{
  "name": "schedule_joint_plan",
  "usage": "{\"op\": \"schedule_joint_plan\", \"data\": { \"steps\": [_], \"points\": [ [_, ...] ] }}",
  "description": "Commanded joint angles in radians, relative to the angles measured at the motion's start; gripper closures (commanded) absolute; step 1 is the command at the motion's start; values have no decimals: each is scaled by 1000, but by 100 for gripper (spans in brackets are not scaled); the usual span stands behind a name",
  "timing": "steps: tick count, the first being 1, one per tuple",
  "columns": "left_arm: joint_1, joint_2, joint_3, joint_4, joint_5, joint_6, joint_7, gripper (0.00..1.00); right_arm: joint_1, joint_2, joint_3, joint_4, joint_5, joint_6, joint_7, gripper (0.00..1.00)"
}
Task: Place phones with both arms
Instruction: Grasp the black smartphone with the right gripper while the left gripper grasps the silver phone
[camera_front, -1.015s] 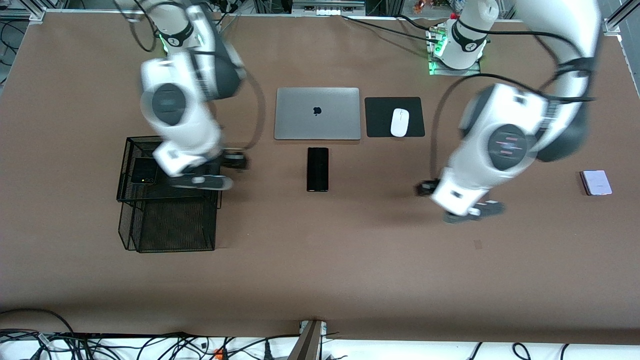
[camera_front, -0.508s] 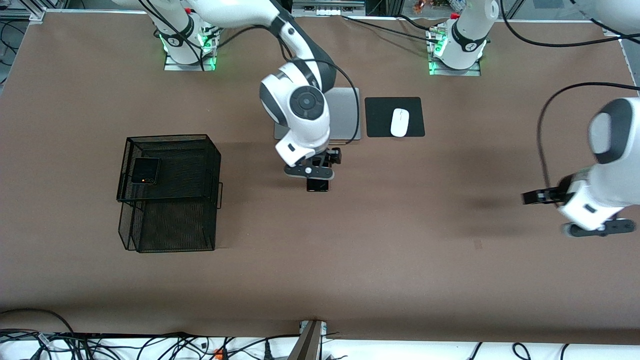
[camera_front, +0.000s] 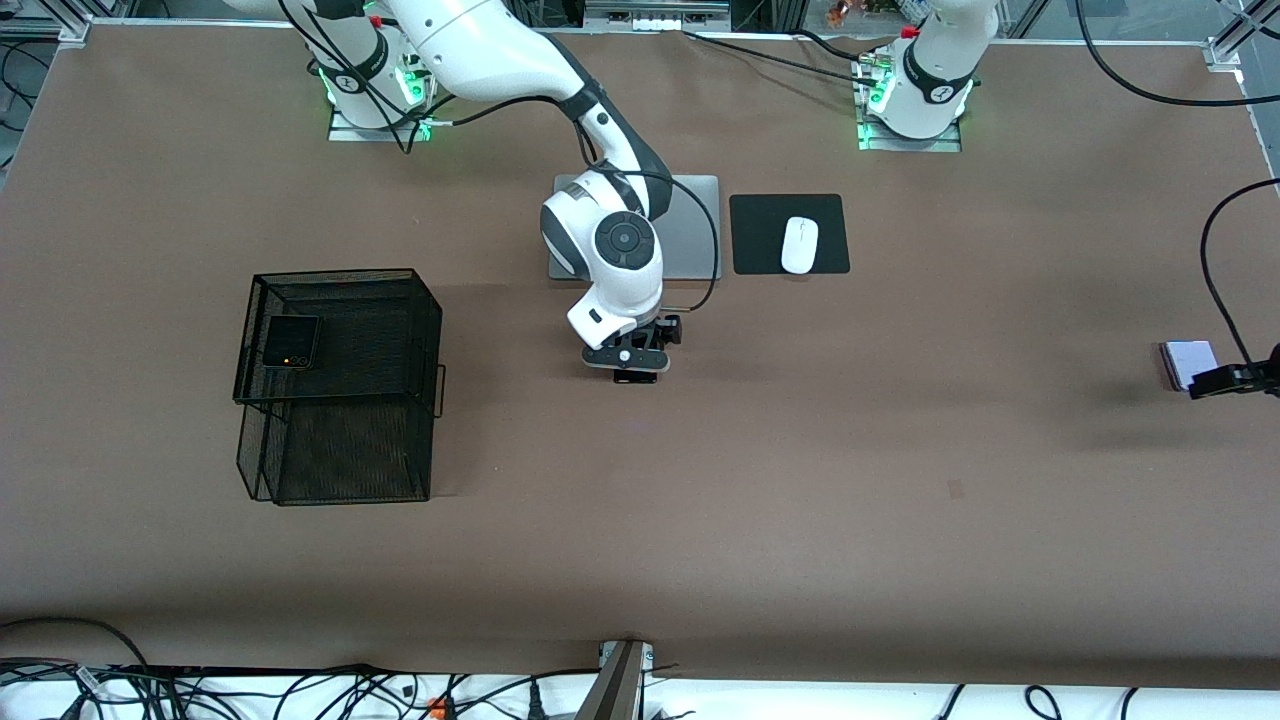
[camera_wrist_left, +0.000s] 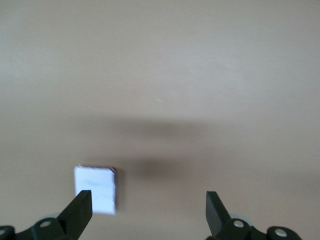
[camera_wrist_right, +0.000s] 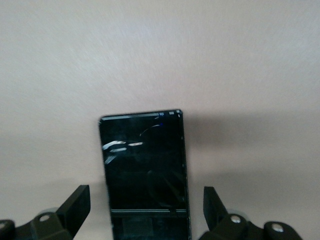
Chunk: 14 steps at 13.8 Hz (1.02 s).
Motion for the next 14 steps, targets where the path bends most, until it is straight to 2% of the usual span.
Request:
{"op": "schedule_joint_plan", "data": {
  "steps": [1,4,5,7,8,9,11,14],
  "points": [
    [80,-5,-25,-120,-6,120,47,0,9,17,0,-18,13,36,-8,0],
    [156,98,-28,-123,-4,230,169,0,20,29,2,-21,13,56,-8,0],
    [177,116,-28,-123,-6,255,221,0,20,29,2,-21,13,57,-8,8],
    [224,170,-28,-117,-4,260,269,0,20,27,0,-18,13,54,-11,72],
    [233,187,-28,-116,-1,261,271,0,21,23,0,-15,13,50,-16,92],
    [240,196,-26,-114,9,274,274,0,21,15,0,-9,13,39,-16,100],
    [255,204,-23,-114,9,307,303,0,20,-35,-1,12,13,-48,-16,100],
    [270,209,-22,-114,9,309,317,0,14,-101,-14,148,10,-304,-11,100]
  ]
}}
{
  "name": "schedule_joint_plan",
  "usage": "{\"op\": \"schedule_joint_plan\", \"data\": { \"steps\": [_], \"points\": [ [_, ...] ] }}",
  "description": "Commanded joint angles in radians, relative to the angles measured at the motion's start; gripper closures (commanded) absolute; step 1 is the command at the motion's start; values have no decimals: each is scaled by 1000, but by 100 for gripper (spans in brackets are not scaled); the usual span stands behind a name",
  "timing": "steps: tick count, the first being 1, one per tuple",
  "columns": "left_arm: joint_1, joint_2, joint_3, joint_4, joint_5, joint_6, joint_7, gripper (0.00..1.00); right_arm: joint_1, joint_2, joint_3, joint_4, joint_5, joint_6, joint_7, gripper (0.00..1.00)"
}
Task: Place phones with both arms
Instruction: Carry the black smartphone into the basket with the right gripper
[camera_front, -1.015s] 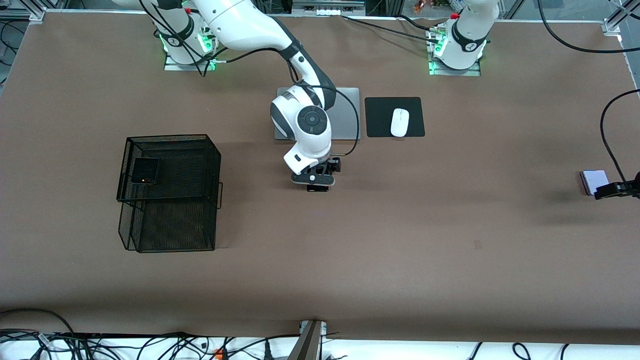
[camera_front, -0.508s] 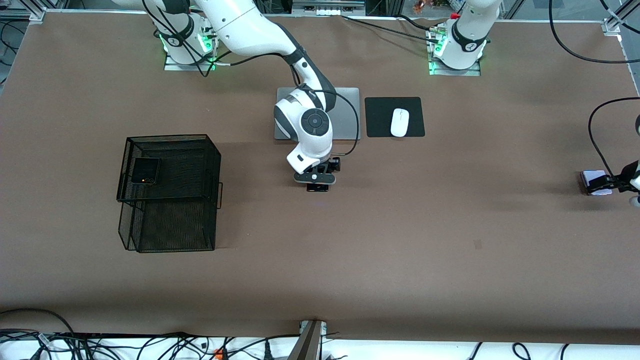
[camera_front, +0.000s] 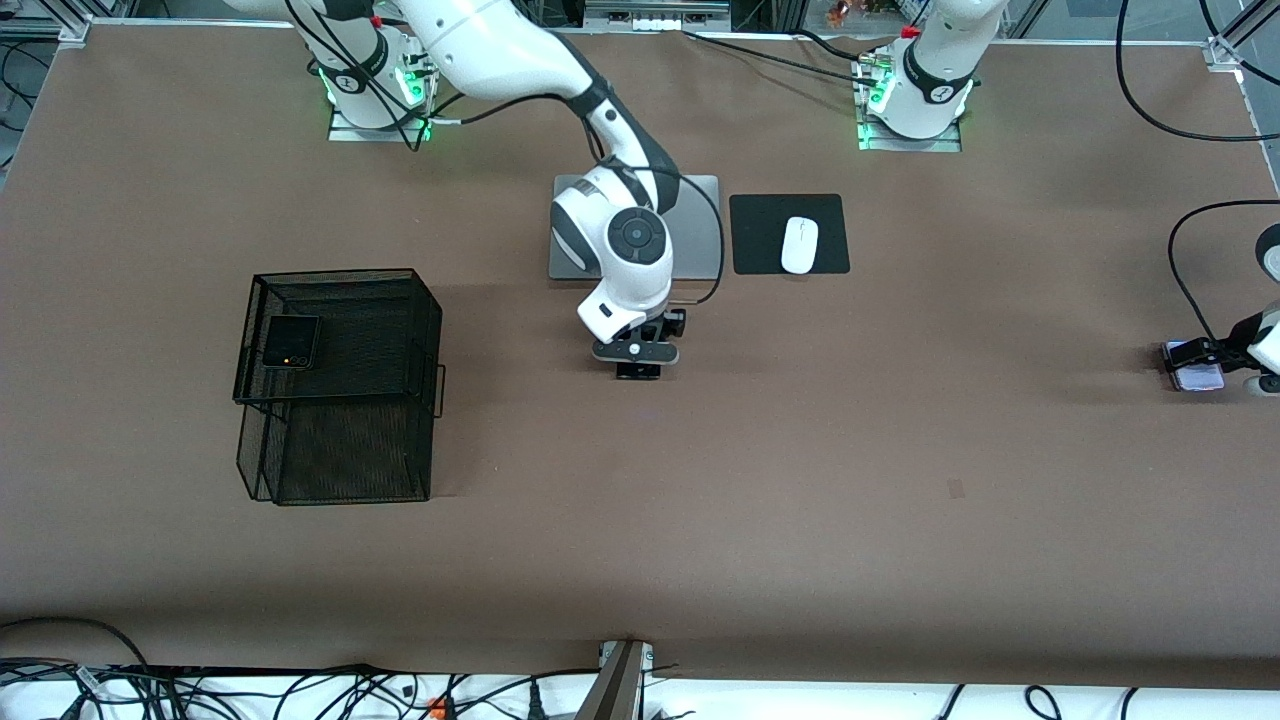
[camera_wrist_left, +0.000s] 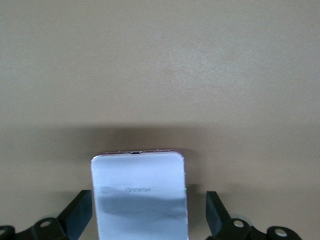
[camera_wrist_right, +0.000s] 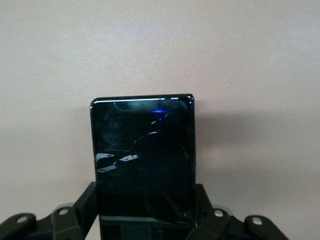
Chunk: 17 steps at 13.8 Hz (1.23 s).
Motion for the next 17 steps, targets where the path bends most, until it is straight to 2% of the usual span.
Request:
{"op": "schedule_joint_plan", "data": {
  "steps": [1,3,5,6,7,10,11,14,16,17],
  "points": [
    [20,12,-13,12,9,0,26,0,-9,-98,-26,107,12,-238,-12,100],
    [29,28,-13,13,9,4,26,0,-66,-179,-38,121,15,-350,-41,100],
    [32,43,-13,15,8,14,26,0,-127,-279,-53,69,15,-444,-156,100],
    [33,46,-12,15,8,14,26,7,-145,-334,-89,22,15,-473,-211,100],
    [37,49,-12,13,8,11,26,32,-147,-400,-154,-71,15,-469,-290,100],
    [30,46,-12,19,8,8,25,59,-147,-576,-337,-361,12,-361,-563,100],
    [26,40,-19,29,9,2,19,63,-147,-610,-375,-440,10,-308,-617,100],
    [-32,-4,-36,114,9,-129,18,64,-147,-618,-431,-615,15,-137,-716,100],
    [-119,-15,-36,256,8,-333,17,64,-147,-608,-429,-698,15,-28,-719,100],
    [-165,-15,-36,330,6,-431,11,64,-147,-586,-425,-706,16,-4,-719,100]
  ]
}}
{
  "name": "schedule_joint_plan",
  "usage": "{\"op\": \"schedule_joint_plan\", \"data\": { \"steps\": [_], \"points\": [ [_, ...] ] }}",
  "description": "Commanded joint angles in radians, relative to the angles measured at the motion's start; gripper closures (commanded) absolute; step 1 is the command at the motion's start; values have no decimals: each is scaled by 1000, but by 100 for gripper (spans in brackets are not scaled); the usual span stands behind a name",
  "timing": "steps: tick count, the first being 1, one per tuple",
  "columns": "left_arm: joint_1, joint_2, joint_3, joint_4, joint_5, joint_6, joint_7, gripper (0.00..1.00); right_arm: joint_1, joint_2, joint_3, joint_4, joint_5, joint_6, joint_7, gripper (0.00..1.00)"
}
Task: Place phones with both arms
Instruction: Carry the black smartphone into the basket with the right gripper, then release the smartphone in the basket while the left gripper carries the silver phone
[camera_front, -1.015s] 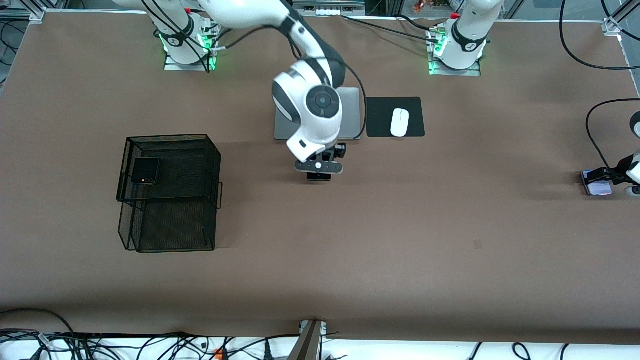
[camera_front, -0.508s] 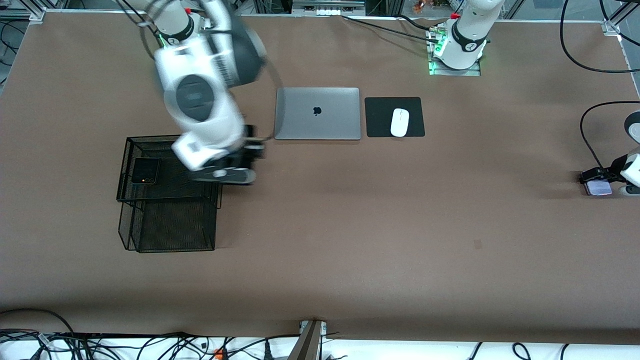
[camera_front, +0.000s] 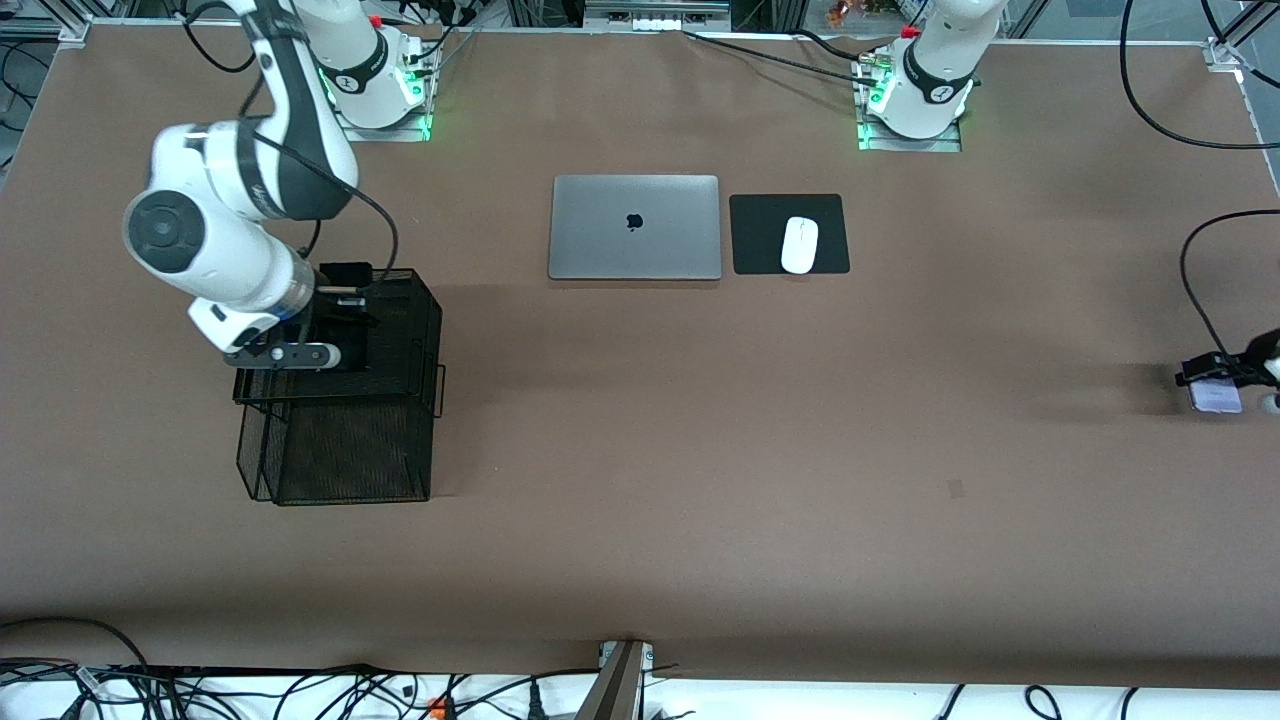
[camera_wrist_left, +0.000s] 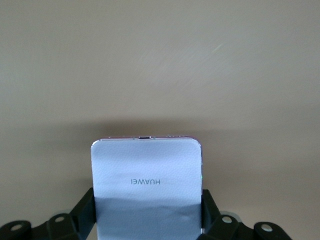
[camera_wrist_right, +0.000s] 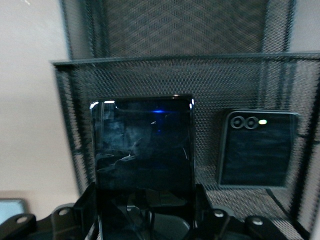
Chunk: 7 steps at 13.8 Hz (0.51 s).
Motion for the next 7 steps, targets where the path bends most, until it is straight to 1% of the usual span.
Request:
{"op": "schedule_joint_plan", "data": {
  "steps": [1,2,3,4,5,7],
  "points": [
    [-135,-21,15,193,2,-249,-6,64,19,8,7,-50,14,63,-12,100],
    [-175,-22,13,231,-3,-291,-7,64,20,17,7,-48,15,74,-12,100],
    [-210,-31,12,248,-3,-318,-18,64,23,23,9,-47,15,79,-9,88],
    [-258,-50,12,250,-5,-338,-53,64,23,28,7,-39,15,79,-6,27],
    [-314,-71,12,249,-3,-358,-105,64,23,30,7,-36,41,72,-9,0],
    [-432,-102,12,250,5,-430,-202,63,20,22,4,-4,54,48,-14,0]
  ]
}}
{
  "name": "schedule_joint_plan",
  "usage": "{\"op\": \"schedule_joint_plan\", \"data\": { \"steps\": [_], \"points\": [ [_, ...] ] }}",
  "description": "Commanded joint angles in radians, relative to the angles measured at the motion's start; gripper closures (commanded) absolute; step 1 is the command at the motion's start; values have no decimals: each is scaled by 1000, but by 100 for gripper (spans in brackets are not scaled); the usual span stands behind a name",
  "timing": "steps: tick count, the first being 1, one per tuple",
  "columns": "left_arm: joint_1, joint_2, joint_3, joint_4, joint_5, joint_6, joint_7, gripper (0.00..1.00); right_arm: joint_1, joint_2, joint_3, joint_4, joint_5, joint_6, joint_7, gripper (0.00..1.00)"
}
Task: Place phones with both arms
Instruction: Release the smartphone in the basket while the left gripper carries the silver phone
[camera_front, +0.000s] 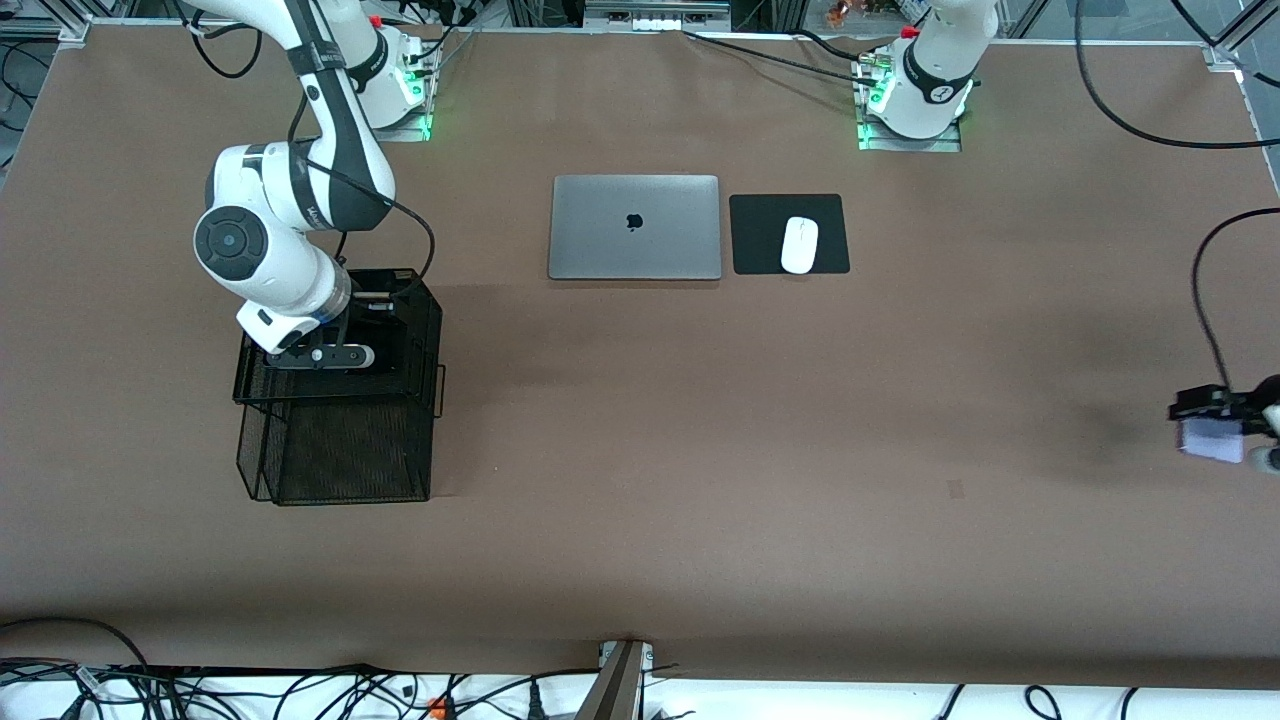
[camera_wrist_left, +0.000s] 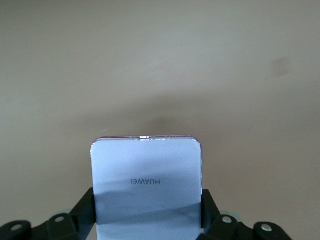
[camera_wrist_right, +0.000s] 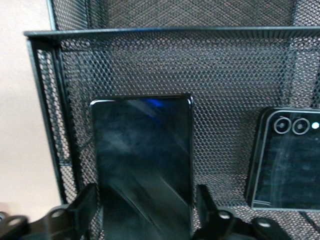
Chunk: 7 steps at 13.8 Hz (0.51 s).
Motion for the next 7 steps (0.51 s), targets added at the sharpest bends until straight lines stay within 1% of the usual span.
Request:
{"op": "schedule_joint_plan", "data": {
  "steps": [1,3,5,7],
  "points": [
    [-162,-46,16,6,-1,-88,-146,63,-2,-19,-10,61,27,-66,-16,0],
    [-289,-47,18,5,-5,-131,-269,63,-6,-19,-23,153,27,-184,-16,0],
    [-399,-44,13,-9,-10,-135,-315,64,-6,-20,-52,257,27,-304,-19,0],
    [-522,-33,13,-35,-83,-137,-437,64,-6,-20,-73,366,25,-433,-10,0]
  ]
}}
